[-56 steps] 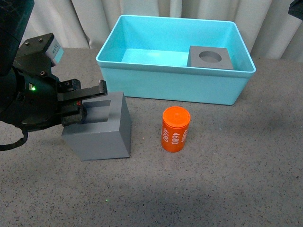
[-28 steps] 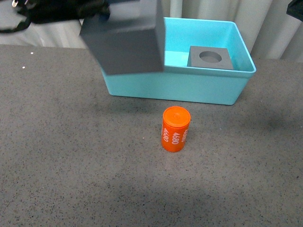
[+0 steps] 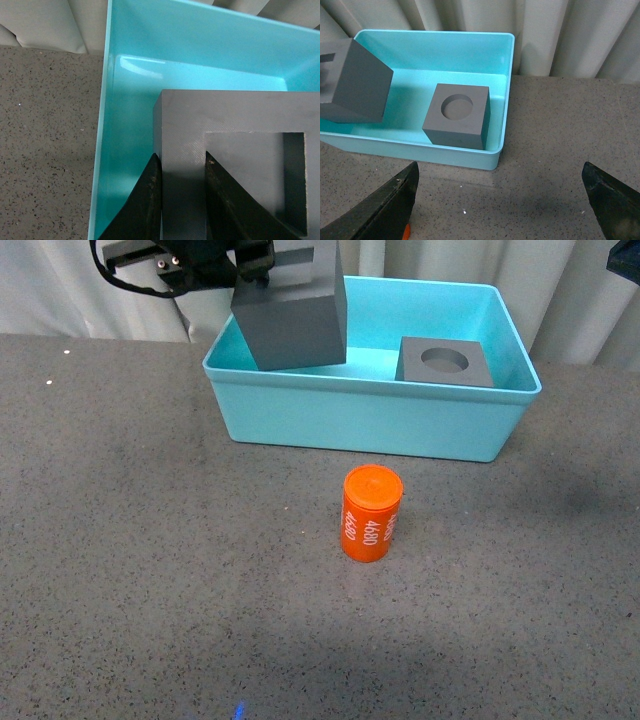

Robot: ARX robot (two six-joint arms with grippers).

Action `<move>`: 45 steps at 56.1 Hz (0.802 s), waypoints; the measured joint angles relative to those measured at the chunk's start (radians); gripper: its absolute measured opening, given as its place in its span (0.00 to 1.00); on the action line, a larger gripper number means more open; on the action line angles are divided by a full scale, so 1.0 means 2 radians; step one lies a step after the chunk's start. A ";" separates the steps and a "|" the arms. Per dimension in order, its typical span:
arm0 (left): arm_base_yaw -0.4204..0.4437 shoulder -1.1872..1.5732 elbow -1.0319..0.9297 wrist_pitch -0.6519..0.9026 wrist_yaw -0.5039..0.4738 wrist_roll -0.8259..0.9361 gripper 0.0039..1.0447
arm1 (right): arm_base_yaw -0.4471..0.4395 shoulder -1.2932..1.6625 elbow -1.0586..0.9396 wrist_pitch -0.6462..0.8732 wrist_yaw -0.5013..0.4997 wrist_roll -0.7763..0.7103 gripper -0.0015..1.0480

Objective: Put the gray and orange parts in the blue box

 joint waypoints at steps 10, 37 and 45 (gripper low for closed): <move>0.004 0.042 0.034 -0.018 0.004 0.006 0.17 | 0.000 0.000 0.000 0.000 0.000 0.000 0.91; 0.007 0.100 0.083 -0.066 -0.032 0.014 0.17 | 0.000 0.000 0.000 0.000 0.000 0.000 0.91; 0.008 0.101 0.087 -0.075 -0.042 0.022 0.17 | 0.000 0.000 0.000 0.000 0.000 0.000 0.91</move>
